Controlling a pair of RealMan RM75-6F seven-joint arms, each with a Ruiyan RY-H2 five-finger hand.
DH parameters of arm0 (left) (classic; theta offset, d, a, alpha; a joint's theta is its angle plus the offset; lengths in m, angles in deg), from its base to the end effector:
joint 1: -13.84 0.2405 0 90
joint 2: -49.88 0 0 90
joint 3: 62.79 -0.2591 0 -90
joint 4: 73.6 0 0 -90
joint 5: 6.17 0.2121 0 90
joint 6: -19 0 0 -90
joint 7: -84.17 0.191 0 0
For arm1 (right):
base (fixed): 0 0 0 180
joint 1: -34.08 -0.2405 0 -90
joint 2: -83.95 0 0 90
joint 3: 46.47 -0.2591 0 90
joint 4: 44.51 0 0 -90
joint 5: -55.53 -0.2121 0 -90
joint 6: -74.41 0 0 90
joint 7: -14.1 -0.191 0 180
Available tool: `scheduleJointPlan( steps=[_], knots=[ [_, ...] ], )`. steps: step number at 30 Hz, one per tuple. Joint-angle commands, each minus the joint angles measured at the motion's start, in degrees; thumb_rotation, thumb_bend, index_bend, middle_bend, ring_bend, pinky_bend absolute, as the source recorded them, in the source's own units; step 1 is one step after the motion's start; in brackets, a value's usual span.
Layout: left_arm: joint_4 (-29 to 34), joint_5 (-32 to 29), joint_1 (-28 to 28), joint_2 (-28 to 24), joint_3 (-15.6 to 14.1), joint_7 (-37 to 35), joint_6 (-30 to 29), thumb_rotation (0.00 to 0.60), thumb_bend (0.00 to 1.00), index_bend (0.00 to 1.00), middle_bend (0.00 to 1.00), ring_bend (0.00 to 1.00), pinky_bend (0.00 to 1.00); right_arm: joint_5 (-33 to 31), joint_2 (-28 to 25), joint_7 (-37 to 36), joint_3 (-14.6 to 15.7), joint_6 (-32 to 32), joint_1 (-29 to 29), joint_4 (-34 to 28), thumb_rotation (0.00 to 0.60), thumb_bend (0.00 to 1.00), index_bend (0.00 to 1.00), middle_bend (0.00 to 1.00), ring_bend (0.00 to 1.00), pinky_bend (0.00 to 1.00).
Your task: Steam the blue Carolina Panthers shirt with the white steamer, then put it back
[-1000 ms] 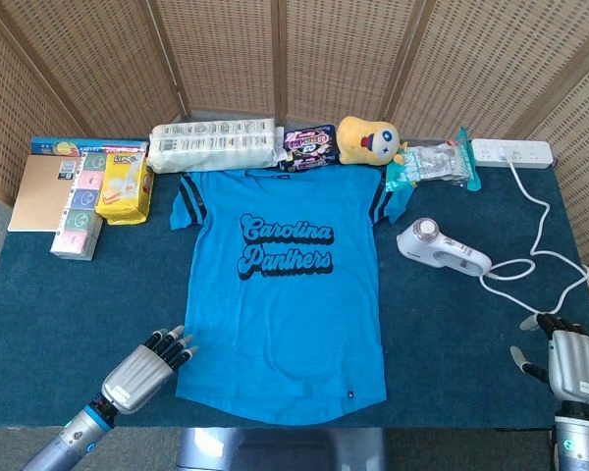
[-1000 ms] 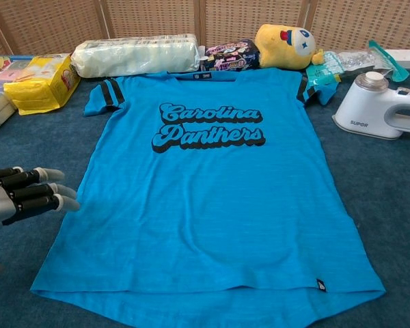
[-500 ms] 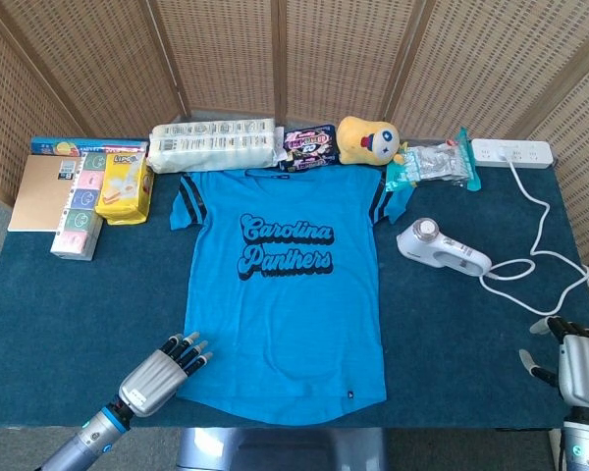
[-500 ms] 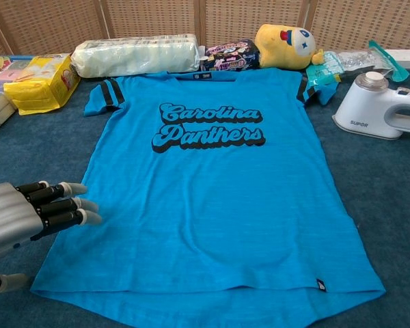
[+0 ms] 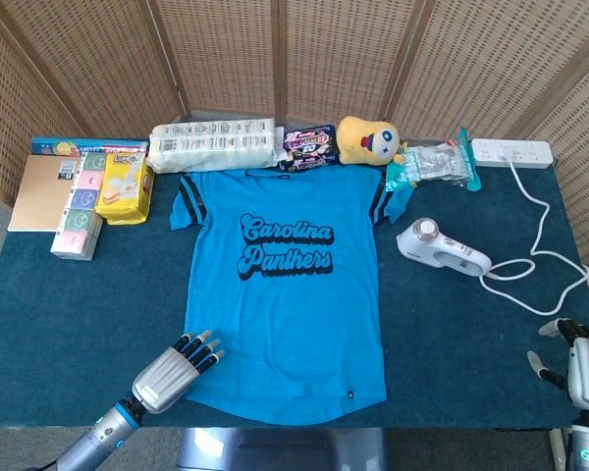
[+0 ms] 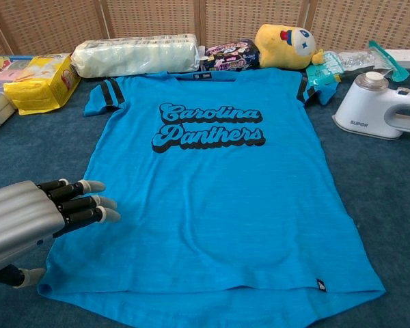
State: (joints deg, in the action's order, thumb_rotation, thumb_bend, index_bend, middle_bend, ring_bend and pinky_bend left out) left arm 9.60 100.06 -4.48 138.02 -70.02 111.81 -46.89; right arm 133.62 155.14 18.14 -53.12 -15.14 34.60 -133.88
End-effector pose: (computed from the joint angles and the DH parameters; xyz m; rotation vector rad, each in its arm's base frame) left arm -0.2016 0.2027 -0.0640 -2.2347 -0.4676 -0.8415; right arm -0.3480 -0.2072 0.1576 1.1305 -0.9149 0.8380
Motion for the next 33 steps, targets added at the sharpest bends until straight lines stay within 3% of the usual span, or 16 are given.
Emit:
scheduleJointPlan(
  steps=[1,6,13,20,33],
  knots=[
    [-0.55,0.28,-0.37,0.65,0.03,-0.67,-0.34,0.600,0.14,0.15,0.17,0.08,0.22,-0.01,-0.05,-0.14,-0.07,-0.11,0.11,0.03,0.600,0.26,0.46,0.46,0.44,0.43],
    [-1.42,0.51,-0.91,1.82,0.16,-2.01,-1.09,0.600,0.16,0.16,0.17,0.09,0.23,0.01,-0.10,-0.26,-0.09,-0.23,0.32,0.04,0.600,0.26,0.46,0.46,0.44,0.43],
    [-1.54,1.13,-1.68,2.01,-0.88,-3.80,-1.16,0.600,0.18,0.33,0.22,0.12,0.24,0.19,-0.17,-0.27,-0.15,-0.39,0.49,-0.06,0.600,0.26,0.46,0.46,0.44,0.43],
    [-2.75,1.61,-1.01,1.90,-1.14,-4.95,-4.35,0.600,0.21,0.38,0.26,0.16,0.26,0.17,-0.08,-0.25,-0.24,-0.36,0.59,0.00,0.600,0.26,0.46,0.46,0.44,0.43],
    [-2.75,1.29,-1.91,1.32,-2.50,-6.05,-3.04,0.600,0.21,0.47,0.27,0.17,0.26,0.26,-0.31,-0.07,-0.42,-0.67,0.88,-0.42,0.600,0.26,0.46,0.46,0.44,0.43]
  ],
)
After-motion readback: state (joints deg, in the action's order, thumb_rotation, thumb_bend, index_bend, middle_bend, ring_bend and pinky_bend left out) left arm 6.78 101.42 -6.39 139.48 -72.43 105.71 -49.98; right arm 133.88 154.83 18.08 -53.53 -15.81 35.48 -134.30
